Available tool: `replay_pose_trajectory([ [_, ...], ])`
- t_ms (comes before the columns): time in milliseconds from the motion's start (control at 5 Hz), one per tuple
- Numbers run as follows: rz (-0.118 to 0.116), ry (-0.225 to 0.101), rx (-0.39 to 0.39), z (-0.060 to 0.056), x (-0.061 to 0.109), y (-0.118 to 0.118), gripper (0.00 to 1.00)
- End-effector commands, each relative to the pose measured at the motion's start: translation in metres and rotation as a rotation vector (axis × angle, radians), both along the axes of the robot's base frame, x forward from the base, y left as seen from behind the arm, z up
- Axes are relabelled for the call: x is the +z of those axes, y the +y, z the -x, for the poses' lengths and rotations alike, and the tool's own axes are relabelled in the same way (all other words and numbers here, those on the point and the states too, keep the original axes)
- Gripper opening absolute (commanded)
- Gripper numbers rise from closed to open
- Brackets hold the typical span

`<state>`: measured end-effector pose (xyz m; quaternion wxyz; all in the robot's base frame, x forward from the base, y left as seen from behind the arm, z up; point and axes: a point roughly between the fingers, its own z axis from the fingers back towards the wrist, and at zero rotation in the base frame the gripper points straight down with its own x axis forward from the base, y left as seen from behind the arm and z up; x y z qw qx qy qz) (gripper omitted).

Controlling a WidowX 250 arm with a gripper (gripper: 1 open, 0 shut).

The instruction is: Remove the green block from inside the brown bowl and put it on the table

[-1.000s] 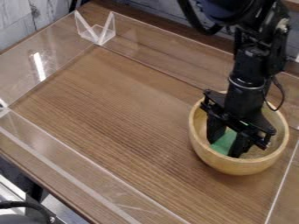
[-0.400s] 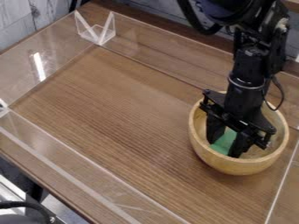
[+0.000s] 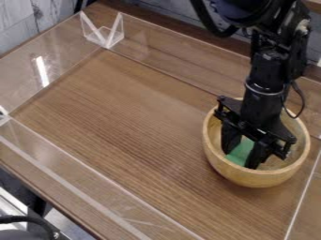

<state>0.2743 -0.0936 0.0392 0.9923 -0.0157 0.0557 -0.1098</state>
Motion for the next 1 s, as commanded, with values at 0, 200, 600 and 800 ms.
replay_pose_trajectory([
  [0,0.022,-0.088,0.011,-0.013,0.024,0.0,0.0],
  [200,0.025,-0.093,0.014,-0.012,0.03,0.002,0.0],
  [600,0.026,-0.117,0.035,-0.012,0.052,0.01,0.0],
  [800,0.029,-0.134,0.041,-0.012,0.061,0.014,0.0],
])
